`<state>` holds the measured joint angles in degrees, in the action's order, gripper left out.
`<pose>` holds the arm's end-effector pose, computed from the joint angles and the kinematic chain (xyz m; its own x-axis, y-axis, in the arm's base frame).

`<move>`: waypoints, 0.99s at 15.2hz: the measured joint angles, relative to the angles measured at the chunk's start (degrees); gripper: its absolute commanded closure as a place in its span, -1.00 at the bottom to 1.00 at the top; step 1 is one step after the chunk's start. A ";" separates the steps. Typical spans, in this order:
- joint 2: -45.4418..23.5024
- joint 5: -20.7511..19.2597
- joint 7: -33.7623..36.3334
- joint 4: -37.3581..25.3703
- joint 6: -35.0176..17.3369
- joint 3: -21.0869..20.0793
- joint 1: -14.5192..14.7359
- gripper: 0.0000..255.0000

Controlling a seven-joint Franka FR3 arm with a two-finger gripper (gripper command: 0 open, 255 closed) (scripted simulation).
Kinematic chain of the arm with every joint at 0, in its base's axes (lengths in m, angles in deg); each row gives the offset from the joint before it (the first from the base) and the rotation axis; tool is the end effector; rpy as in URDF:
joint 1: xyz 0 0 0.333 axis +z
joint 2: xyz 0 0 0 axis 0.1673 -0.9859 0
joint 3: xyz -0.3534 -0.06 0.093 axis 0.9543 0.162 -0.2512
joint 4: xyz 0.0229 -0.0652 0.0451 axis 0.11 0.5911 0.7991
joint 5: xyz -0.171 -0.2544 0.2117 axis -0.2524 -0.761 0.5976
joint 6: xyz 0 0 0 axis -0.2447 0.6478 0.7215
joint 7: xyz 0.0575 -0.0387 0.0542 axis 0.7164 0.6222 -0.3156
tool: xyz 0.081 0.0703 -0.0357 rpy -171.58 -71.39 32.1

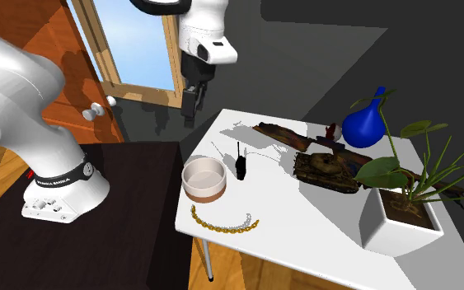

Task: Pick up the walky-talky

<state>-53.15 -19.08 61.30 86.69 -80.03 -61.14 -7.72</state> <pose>0.3462 0.0492 0.4473 0.9709 -0.1556 -0.1821 -0.1482 -0.9875 0.0534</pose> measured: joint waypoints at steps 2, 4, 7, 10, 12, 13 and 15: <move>-4.96 0.80 0.90 -0.93 -3.72 -0.53 0.29 -1.00; -9.15 1.78 1.99 -1.61 -6.89 -1.21 0.81 -1.00; -15.88 2.79 3.08 -3.30 -11.46 -1.83 1.24 -1.00; -23.19 3.65 4.26 -6.36 -15.34 -2.47 1.80 -1.00; -27.89 4.24 4.95 -8.40 -17.70 -2.83 2.19 -1.00; -29.64 4.57 5.25 -9.36 -18.36 -3.01 2.38 -1.00; -34.10 5.07 5.74 -11.63 -20.31 -3.26 2.72 -1.00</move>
<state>-87.25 -14.01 67.04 75.06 -100.34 -64.39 -5.01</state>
